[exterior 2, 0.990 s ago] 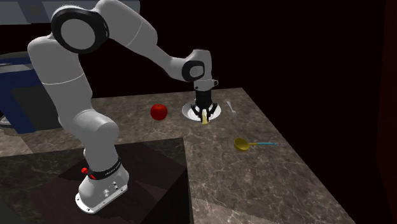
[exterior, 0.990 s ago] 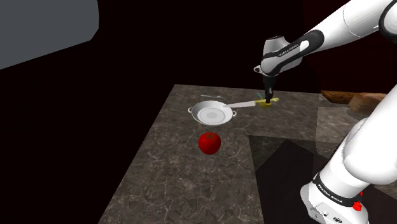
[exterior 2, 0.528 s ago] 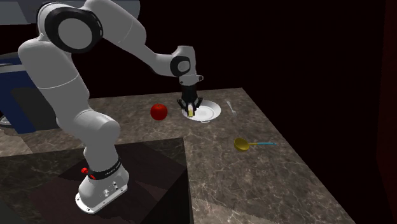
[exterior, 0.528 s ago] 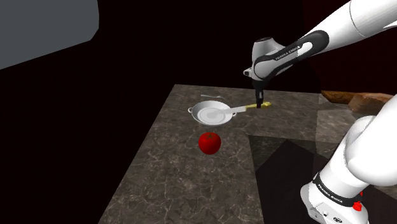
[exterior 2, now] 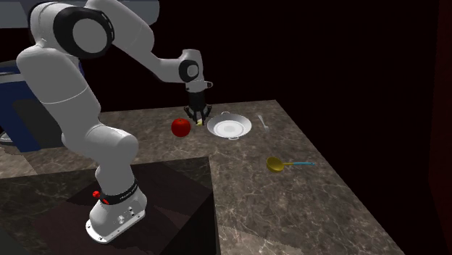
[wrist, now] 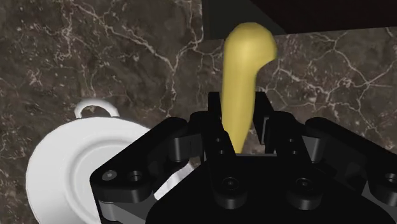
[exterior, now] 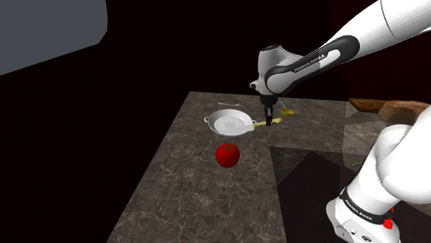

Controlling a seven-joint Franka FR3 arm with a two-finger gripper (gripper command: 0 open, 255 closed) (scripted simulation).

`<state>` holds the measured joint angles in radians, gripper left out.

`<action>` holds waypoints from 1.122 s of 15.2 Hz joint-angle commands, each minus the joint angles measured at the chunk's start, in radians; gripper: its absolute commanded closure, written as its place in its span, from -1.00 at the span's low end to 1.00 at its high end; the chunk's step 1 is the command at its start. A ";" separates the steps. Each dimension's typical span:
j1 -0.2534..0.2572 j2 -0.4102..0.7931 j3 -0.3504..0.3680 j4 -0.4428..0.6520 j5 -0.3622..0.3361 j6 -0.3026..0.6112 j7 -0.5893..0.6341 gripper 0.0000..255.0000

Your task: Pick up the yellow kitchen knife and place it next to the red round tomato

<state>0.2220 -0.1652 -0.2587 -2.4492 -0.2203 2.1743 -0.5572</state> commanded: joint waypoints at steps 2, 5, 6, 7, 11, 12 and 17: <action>0.042 0.009 0.048 0.014 0.026 -0.016 0.072 1.00; 0.082 0.025 0.094 0.032 0.051 -0.028 0.140 1.00; 0.095 0.032 0.108 0.040 0.059 -0.032 0.162 1.00; 0.108 0.040 0.123 0.049 0.068 -0.035 0.184 1.00; 0.159 0.082 0.179 0.098 0.098 -0.052 0.270 1.00; 0.171 0.095 0.192 0.113 0.105 -0.057 0.291 1.00; 0.230 0.170 0.255 0.205 0.133 -0.083 0.393 1.00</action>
<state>0.4363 -0.0253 -0.0201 -2.2675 -0.0935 2.0880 -0.1926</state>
